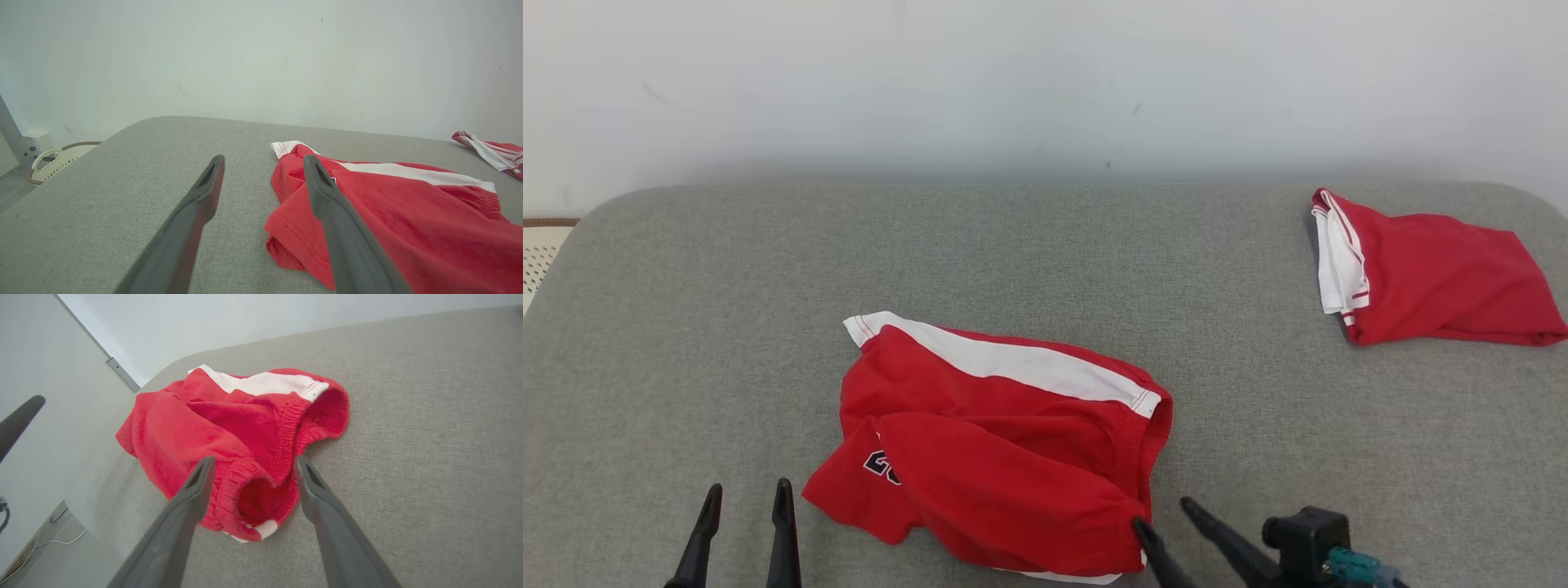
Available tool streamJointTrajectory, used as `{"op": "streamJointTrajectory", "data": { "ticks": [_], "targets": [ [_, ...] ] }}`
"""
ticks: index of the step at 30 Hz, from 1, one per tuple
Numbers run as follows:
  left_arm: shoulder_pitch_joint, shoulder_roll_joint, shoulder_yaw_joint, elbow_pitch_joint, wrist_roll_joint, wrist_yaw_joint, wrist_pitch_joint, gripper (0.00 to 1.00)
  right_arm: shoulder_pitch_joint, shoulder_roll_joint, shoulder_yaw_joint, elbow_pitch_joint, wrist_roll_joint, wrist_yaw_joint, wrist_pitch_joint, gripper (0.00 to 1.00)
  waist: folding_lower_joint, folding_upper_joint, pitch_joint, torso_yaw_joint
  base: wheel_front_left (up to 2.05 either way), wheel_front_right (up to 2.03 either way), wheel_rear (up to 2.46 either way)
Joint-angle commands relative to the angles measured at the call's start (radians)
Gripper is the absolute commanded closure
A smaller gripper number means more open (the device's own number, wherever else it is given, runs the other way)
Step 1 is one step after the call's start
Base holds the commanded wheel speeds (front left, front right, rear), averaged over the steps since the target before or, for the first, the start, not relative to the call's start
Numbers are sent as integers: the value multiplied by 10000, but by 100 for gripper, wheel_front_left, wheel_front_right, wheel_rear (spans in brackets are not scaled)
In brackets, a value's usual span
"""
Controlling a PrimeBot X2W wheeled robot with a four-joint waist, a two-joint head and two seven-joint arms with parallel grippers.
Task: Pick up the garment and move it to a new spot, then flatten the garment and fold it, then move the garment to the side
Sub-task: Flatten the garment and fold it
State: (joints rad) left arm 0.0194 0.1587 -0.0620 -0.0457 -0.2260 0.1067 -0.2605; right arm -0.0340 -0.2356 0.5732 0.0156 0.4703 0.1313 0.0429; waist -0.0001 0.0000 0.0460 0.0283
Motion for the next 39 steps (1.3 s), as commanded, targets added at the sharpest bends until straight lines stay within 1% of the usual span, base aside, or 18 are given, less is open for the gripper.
{"op": "streamJointTrajectory", "data": {
  "ticks": [1,4,7,10,13,14,15,16,17,20,22,32,36,37,39],
  "targets": [
    [130,-17,55,-40,89,-46,-46,0,120,-59,98,-98,112,-11,91,0,1,0,-14,11,0,0,0],
    [179,-110,75,-55,125,-90,-47,0,251,-202,414,-175,397,-11,585,0,1,0,-45,66,0,0,0],
    [210,-181,107,-43,154,-156,-47,0,178,-211,531,-16,493,-11,881,0,1,0,-80,150,0,0,0],
    [233,-252,173,-47,193,-204,-47,0,-165,-127,836,293,423,-11,916,0,1,0,-88,219,0,0,0],
    [201,-303,171,0,252,-274,-47,0,-610,56,1142,873,446,-11,696,0,1,0,-57,321,0,0,0],
    [179,-317,194,16,255,-301,-47,0,-813,82,1262,1125,358,-11,637,15,1,0,-46,353,0,0,0],
    [167,-327,215,31,254,-331,-47,0,-1070,93,1403,1372,168,-11,556,66,1,0,-24,384,0,0,0],
    [149,-346,227,43,264,-335,-47,0,-1286,155,1529,1622,114,-11,457,93,1,0,-4,414,0,0,0],
    [141,-366,241,69,269,-343,-47,0,-1471,282,1660,1842,146,-11,328,100,1,0,4,442,0,0,0],
    [175,-409,309,127,311,-400,-47,0,-2094,462,1629,2214,337,-11,-205,100,1,0,-3,493,0,0,0],
    [216,-458,349,148,331,-413,-47,0,-2464,449,1556,2401,526,-11,-465,100,1,0,-35,500,0,0,0],
    [149,-645,371,260,429,-536,-47,0,-4831,32,1438,3025,1433,-11,-666,100,1,0,-31,497,0,0,0],
    [12,-705,355,327,463,-652,-47,0,-5783,-46,1348,3796,1736,-11,-596,100,1,0,58,593,0,0,0],
    [-44,-733,346,377,474,-695,-47,0,-6133,-34,1289,4320,1893,-11,-526,100,1,0,109,666,0,0,0],
    [-122,-768,331,422,486,-768,-48,0,-6457,-5,1227,4830,2136,-11,-531,100,1,0,168,745,0,0,0]
  ]
}}
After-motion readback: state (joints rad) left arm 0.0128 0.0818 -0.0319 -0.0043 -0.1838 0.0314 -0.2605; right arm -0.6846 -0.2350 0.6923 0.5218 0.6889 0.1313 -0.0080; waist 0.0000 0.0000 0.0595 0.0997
